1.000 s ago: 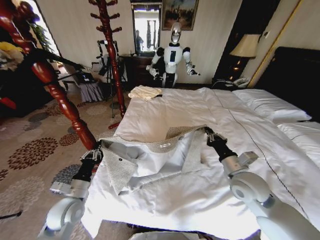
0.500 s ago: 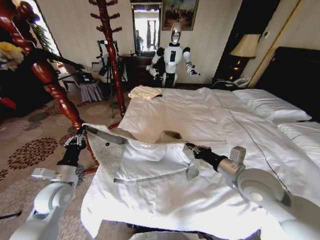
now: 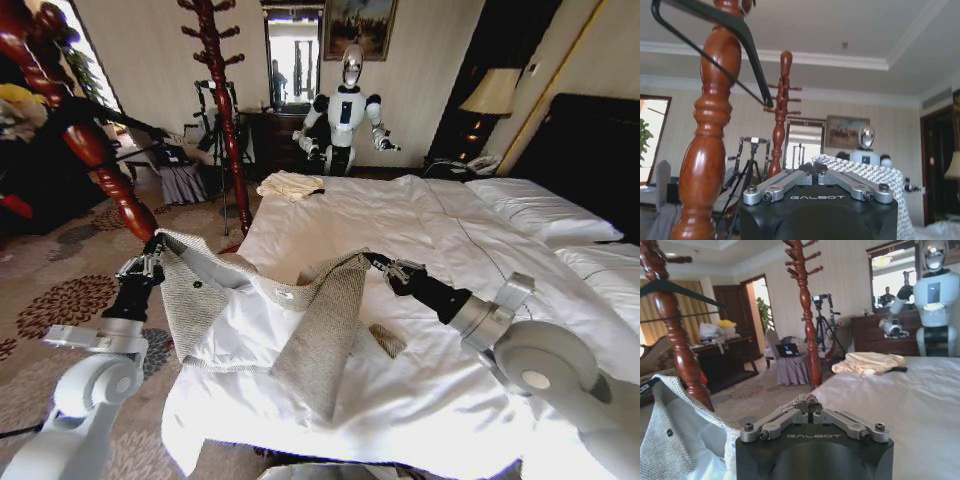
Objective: Pick up the clothes from the bed and hang them on the clothes hanger.
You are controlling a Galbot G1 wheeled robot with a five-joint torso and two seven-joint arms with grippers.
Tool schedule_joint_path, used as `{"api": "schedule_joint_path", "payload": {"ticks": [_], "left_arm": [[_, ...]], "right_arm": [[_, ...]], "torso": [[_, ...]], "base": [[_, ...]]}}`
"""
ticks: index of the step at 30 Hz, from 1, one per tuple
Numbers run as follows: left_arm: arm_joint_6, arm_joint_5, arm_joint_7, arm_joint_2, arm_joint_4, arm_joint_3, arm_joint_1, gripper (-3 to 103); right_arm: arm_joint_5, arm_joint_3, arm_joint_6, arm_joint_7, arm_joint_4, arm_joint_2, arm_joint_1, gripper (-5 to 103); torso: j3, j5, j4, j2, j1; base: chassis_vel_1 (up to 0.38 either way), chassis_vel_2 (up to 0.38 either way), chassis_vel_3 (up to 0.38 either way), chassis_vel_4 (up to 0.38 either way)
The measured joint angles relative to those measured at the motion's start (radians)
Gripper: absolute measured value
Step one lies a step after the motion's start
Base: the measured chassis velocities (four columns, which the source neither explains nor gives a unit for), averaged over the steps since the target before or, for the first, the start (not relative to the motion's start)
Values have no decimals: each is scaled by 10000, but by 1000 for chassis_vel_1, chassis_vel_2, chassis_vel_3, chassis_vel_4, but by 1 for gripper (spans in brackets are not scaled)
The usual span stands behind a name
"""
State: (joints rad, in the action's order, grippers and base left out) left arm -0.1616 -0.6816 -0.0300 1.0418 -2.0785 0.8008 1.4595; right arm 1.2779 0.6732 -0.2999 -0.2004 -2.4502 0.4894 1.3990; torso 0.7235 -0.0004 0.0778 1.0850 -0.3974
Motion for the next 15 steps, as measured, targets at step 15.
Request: {"api": "schedule_joint_path", "payload": {"ticks": [15], "left_arm": [[1863, 2633, 1702, 171, -867, -168, 1350, 36]], "right_arm": [[-703, -290, 1161, 143, -416, 617, 123, 0]], "torso": [[0, 3, 0, 0, 0]], "base": [[0, 0, 0, 0]]}}
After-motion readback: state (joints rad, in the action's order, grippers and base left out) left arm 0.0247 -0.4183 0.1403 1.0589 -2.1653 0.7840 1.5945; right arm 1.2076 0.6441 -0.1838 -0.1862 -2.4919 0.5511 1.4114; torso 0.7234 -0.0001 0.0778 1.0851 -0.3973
